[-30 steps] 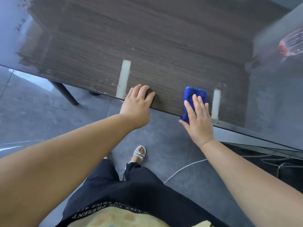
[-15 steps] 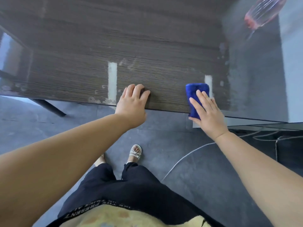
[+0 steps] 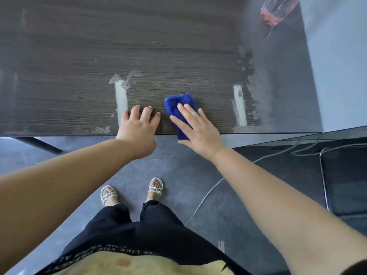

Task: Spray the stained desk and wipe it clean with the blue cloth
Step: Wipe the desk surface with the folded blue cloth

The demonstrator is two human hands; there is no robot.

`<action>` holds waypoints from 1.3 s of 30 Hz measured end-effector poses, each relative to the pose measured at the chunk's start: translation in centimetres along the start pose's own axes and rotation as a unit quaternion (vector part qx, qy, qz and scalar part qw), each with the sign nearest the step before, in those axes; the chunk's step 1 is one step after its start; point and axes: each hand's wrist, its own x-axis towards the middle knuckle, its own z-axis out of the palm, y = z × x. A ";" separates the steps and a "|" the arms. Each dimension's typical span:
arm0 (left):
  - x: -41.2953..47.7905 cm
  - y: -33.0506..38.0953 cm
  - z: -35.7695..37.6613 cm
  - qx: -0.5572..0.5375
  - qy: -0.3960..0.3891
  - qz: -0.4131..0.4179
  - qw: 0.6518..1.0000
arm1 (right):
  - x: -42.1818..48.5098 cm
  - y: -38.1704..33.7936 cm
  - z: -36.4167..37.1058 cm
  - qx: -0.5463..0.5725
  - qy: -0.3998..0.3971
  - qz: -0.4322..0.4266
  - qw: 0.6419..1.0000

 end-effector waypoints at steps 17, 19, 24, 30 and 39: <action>-0.1 -1.0 -0.6 0.018 -0.006 0.055 0.998 | -9.8 10.1 -3.8 -0.059 -0.053 0.149 0.986; -0.2 -1.9 -0.3 -0.029 0.014 0.065 0.997 | -8.5 8.6 -3.1 -0.070 -0.051 0.143 0.986; -1.7 -5.1 0.6 -0.180 0.086 0.088 0.976 | -4.2 3.7 -1.1 -0.064 -0.031 0.096 0.993; -4.6 -12.8 3.2 -0.205 0.177 -0.080 0.959 | 1.7 -3.4 0.7 -0.055 -0.014 0.059 0.997; -11.0 -26.8 6.4 -0.246 0.158 -0.285 0.913 | 13.4 -16.5 3.5 -0.005 -0.042 0.009 0.999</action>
